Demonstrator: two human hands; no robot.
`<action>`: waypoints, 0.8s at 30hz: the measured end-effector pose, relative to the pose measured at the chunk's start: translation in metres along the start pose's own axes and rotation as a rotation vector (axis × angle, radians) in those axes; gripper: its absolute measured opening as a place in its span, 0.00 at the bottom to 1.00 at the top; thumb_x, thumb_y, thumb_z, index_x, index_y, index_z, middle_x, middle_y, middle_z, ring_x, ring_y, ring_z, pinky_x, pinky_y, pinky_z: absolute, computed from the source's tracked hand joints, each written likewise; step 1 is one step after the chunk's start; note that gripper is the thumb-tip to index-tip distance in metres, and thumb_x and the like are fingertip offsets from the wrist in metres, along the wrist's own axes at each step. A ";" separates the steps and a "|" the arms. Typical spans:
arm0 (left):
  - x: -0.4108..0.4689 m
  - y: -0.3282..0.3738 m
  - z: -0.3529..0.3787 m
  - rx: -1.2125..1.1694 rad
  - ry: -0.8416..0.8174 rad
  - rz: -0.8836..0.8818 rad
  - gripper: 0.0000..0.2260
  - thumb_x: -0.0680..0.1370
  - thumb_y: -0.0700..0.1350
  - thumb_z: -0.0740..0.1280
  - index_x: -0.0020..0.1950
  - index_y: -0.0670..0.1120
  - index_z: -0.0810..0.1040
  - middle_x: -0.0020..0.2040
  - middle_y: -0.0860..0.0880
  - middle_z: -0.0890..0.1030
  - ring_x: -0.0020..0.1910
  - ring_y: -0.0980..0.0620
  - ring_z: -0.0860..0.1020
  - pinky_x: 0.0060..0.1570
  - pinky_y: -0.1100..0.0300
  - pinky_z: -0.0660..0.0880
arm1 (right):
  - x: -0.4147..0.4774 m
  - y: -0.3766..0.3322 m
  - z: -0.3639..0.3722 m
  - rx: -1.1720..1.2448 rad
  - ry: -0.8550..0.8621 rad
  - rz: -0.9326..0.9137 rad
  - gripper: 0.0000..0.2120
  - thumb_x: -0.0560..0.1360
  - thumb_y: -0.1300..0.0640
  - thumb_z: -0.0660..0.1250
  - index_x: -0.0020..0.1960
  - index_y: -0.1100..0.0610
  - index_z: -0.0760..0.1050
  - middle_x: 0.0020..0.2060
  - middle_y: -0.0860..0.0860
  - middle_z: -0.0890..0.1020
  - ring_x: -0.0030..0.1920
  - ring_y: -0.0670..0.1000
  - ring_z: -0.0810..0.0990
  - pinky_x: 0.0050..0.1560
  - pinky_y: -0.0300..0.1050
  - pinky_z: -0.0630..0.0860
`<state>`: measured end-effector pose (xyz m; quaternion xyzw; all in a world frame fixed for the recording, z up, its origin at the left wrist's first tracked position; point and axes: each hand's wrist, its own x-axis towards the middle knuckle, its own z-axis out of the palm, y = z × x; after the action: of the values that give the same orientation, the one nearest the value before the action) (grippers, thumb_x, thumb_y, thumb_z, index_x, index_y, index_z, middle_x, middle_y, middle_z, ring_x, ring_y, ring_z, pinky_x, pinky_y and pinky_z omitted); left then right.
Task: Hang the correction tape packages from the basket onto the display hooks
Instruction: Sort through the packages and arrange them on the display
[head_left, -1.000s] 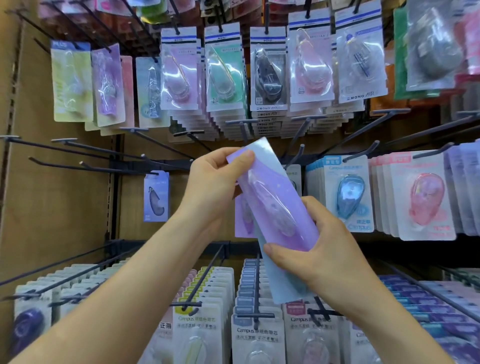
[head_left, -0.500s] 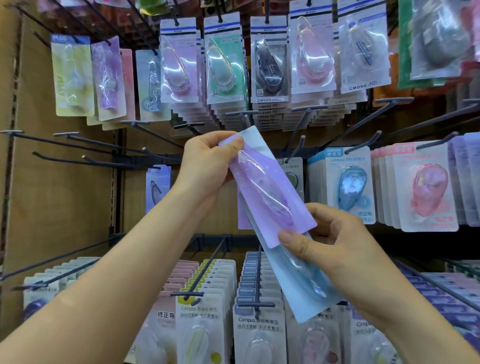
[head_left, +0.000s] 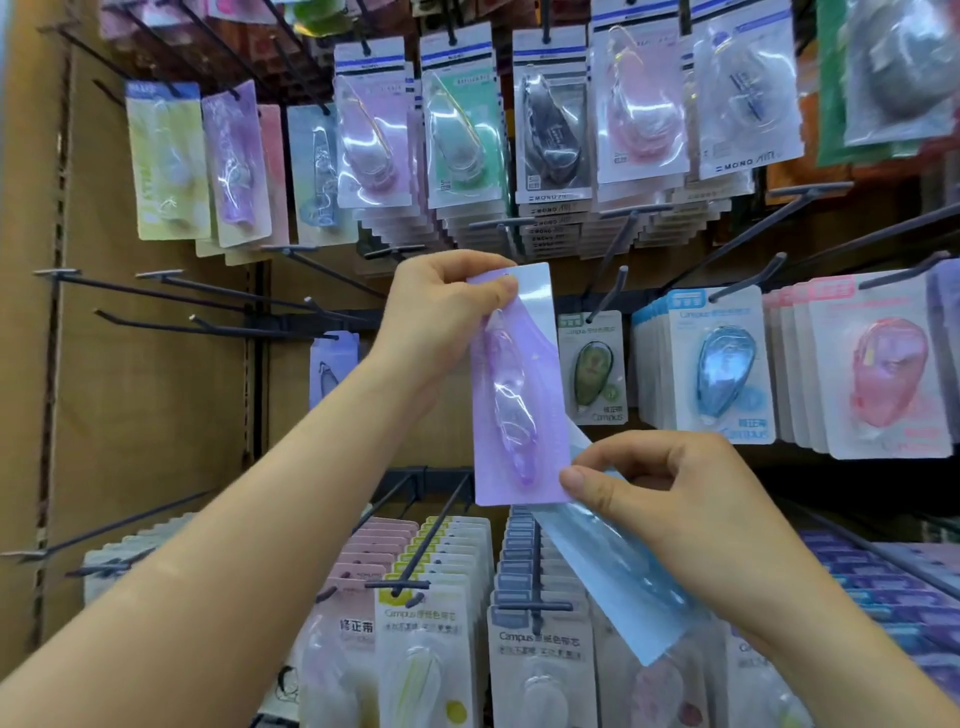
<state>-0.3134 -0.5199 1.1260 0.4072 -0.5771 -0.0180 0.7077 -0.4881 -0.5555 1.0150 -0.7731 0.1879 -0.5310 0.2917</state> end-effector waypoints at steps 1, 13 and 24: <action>0.000 -0.002 0.001 -0.042 -0.001 -0.015 0.06 0.76 0.36 0.70 0.45 0.47 0.83 0.41 0.46 0.83 0.39 0.49 0.80 0.47 0.52 0.78 | 0.001 0.000 0.001 -0.006 0.002 -0.007 0.05 0.69 0.49 0.76 0.39 0.49 0.84 0.30 0.55 0.77 0.32 0.47 0.70 0.32 0.35 0.67; -0.038 -0.024 -0.023 0.600 -0.198 0.164 0.31 0.69 0.64 0.70 0.70 0.55 0.72 0.42 0.51 0.77 0.40 0.54 0.78 0.42 0.58 0.72 | 0.002 -0.002 0.011 -0.002 0.064 -0.035 0.05 0.68 0.50 0.76 0.36 0.50 0.84 0.27 0.52 0.75 0.30 0.46 0.67 0.33 0.38 0.65; -0.032 -0.012 -0.005 1.056 -0.247 0.056 0.29 0.72 0.62 0.64 0.70 0.56 0.60 0.45 0.46 0.79 0.46 0.40 0.78 0.44 0.52 0.74 | 0.007 0.002 0.009 -0.217 0.171 0.024 0.07 0.71 0.45 0.75 0.37 0.47 0.84 0.25 0.31 0.76 0.31 0.33 0.73 0.31 0.29 0.63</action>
<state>-0.3144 -0.5094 1.0935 0.6866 -0.5972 0.2457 0.3340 -0.4769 -0.5596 1.0163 -0.7497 0.2777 -0.5681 0.1953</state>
